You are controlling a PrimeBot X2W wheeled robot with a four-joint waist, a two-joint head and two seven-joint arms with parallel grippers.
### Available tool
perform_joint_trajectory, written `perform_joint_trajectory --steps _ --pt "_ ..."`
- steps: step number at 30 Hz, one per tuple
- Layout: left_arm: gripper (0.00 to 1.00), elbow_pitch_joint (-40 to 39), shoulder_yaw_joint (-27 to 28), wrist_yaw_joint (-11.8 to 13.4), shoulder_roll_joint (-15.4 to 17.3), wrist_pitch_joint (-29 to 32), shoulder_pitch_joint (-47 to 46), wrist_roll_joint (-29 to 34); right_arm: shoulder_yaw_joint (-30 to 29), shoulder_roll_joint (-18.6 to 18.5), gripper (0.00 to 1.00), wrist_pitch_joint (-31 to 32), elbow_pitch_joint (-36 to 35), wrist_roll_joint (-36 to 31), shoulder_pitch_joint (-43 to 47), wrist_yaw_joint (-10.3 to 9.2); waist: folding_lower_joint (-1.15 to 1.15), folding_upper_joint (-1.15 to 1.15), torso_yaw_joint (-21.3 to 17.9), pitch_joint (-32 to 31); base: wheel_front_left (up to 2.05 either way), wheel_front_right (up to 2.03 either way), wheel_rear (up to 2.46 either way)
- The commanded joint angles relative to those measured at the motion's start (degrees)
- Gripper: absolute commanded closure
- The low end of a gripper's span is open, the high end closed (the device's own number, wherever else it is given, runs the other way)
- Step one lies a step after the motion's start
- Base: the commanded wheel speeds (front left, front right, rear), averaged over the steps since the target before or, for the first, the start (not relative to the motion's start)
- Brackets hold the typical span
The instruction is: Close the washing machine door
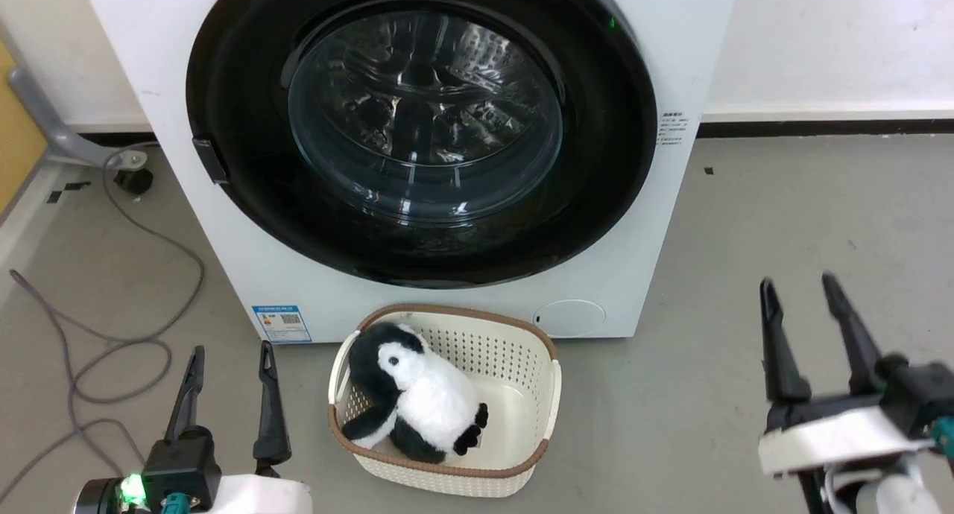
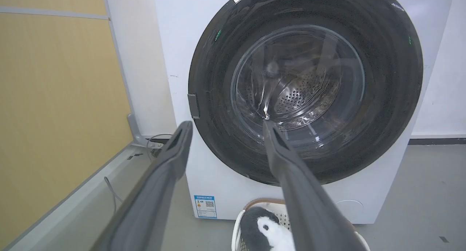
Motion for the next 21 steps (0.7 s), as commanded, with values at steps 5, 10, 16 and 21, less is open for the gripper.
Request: perform_joint_trajectory --steps 5,10,16,21 --pt "0.00 0.58 -0.52 0.25 0.17 -0.25 1.32 0.72 0.99 0.40 0.00 -0.20 -1.04 1.05 4.38 -0.05 0.01 0.00 0.04 -0.73 0.00 0.00 0.00" --pt "0.00 1.17 -0.97 -0.13 0.05 -0.25 1.31 0.00 2.05 0.40 0.00 -0.20 -1.83 2.49 6.62 -0.05 0.01 0.00 0.49 -0.95 0.00 0.00 0.00" --pt "1.00 1.23 -1.08 -0.28 -0.13 0.10 0.76 -0.51 2.27 0.11 1.00 0.09 -1.43 2.30 6.24 0.00 0.01 0.00 0.74 -0.86 0.00 0.00 0.00" --pt "1.00 1.18 -1.12 -0.46 -0.15 0.69 0.62 -0.43 2.35 0.12 1.00 0.68 -1.61 1.97 6.27 0.00 0.01 0.00 0.81 -0.80 0.00 0.00 0.00"
